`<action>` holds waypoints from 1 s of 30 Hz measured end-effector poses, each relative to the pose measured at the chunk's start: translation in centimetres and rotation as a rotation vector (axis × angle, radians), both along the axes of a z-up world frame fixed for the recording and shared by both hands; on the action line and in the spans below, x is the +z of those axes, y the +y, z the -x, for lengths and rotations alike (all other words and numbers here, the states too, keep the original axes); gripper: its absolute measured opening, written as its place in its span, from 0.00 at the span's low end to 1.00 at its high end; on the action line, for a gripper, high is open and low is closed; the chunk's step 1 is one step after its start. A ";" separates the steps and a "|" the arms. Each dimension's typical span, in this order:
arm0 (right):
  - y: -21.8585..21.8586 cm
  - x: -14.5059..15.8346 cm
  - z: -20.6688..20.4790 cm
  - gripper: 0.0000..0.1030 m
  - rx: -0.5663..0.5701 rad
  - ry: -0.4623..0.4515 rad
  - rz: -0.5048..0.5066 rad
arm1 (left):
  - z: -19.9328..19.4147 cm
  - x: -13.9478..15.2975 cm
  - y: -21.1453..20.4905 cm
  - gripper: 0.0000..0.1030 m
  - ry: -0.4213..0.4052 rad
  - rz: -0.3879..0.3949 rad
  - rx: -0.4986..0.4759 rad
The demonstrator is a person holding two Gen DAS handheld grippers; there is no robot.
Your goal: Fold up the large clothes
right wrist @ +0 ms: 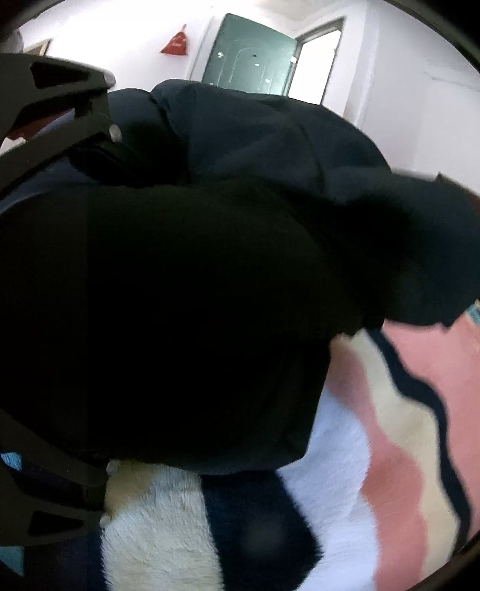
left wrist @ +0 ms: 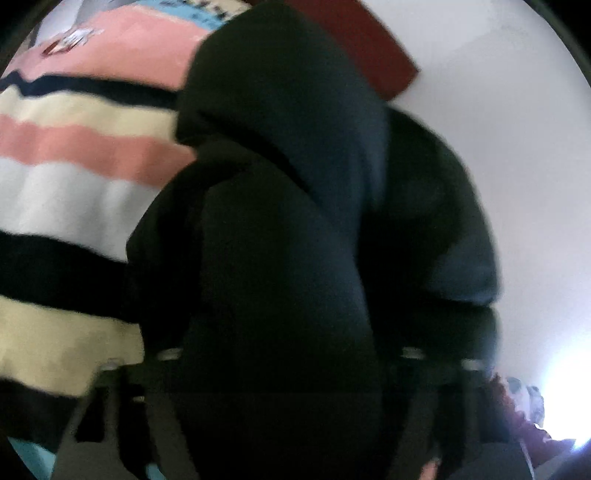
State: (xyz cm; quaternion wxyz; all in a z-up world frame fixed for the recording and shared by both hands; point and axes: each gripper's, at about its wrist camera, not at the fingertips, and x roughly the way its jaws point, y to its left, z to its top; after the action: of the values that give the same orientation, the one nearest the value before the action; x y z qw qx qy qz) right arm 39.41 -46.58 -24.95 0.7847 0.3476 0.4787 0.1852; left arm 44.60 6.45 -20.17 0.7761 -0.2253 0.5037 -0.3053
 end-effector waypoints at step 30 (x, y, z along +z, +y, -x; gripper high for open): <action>4.7 17.5 7.1 0.22 -0.014 -0.412 0.152 | 3.5 14.1 -3.9 0.19 -0.332 0.000 -0.072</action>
State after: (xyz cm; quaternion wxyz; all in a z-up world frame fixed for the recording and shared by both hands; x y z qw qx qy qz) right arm 32.35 -41.84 -7.48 0.8912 0.2453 0.3184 0.2104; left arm 41.05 2.55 -6.04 0.8373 -0.1535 0.3761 -0.3658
